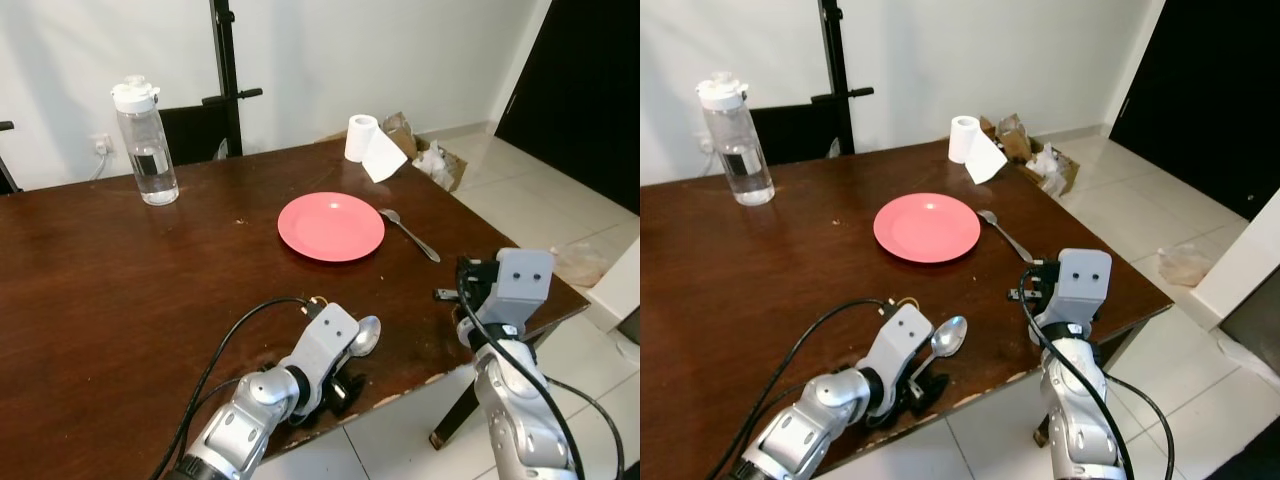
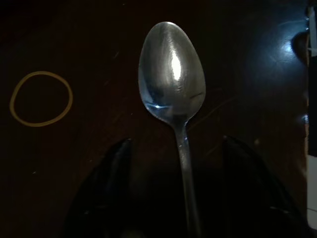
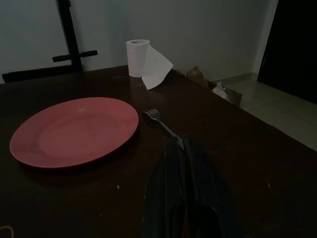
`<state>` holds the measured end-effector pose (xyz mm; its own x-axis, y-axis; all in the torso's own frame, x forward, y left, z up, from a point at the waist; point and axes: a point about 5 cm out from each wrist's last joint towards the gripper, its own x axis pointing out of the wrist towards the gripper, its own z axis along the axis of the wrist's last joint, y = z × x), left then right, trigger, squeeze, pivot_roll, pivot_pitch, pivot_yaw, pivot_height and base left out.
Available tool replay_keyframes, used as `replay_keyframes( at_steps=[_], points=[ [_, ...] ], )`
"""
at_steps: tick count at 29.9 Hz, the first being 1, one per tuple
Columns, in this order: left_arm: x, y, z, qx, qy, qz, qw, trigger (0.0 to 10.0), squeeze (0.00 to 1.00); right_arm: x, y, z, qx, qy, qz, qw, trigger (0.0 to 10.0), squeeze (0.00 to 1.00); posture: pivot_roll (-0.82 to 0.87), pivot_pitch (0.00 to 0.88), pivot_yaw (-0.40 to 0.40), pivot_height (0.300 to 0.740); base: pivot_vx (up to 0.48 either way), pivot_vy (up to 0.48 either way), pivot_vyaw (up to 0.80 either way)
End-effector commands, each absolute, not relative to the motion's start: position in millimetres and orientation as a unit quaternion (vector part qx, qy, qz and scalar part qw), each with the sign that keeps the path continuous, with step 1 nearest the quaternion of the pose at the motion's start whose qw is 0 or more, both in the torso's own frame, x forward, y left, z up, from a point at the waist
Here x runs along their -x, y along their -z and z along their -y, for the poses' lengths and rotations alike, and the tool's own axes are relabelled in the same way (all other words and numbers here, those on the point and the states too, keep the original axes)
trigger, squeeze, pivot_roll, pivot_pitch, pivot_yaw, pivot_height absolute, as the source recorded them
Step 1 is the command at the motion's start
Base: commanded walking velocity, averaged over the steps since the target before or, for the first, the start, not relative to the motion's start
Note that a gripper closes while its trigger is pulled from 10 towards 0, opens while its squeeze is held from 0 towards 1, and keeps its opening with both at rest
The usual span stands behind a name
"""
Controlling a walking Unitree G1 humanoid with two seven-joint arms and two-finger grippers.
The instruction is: Setting the table
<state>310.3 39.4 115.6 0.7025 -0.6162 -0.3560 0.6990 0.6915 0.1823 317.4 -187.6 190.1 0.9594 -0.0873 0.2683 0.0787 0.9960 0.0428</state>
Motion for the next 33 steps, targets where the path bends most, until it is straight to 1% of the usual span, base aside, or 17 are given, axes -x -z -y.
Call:
replay_keyframes(
  at_steps=[1,8,20,24,30,31,32,33],
  points=[
    [-302,-93,-46,-0.165,0.359,-0.184,0.900,0.0,0.00,-315,-185,190,-0.019,0.046,0.126,0.991,10.0,0.00,0.05,0.106,0.033,0.740,0.000,0.000,0.00],
    [-299,-88,-47,-0.178,0.361,-0.180,0.898,0.0,0.00,-315,-185,188,-0.023,0.046,0.125,0.991,10.0,0.00,0.06,0.107,0.036,0.740,0.000,0.000,0.00],
    [-299,-87,-48,-0.177,0.356,-0.175,0.901,0.0,0.00,-315,-185,188,-0.024,0.047,0.124,0.991,10.0,0.00,0.05,0.107,0.034,0.740,0.000,0.000,0.00],
    [-301,-88,-52,-0.175,0.347,-0.173,0.905,0.0,0.00,-315,-185,188,-0.025,0.047,0.125,0.991,10.0,0.00,0.05,0.105,0.035,0.740,0.000,0.000,0.00],
    [-309,-98,-72,-0.146,0.294,-0.162,0.931,0.0,0.00,-315,-185,188,-0.025,0.046,0.125,0.991,10.0,0.00,0.05,0.103,0.035,0.740,0.000,0.000,0.00],
    [-313,-106,-77,-0.129,0.271,-0.145,0.943,0.0,0.00,-316,-186,188,-0.026,0.046,0.125,0.991,10.0,0.00,0.06,0.103,0.033,0.740,0.000,0.000,0.00],
    [-313,-106,-77,-0.129,0.271,-0.145,0.943,0.0,0.00,-316,-186,188,-0.026,0.046,0.125,0.991,10.0,0.00,0.06,0.103,0.033,0.740,0.000,0.000,0.00],
    [-316,-111,-81,-0.116,0.255,-0.133,0.951,0.0,0.00,-316,-186,188,-0.026,0.046,0.125,0.991,10.0,0.00,0.06,0.103,0.033,0.740,0.000,0.000,0.00]
  ],
)
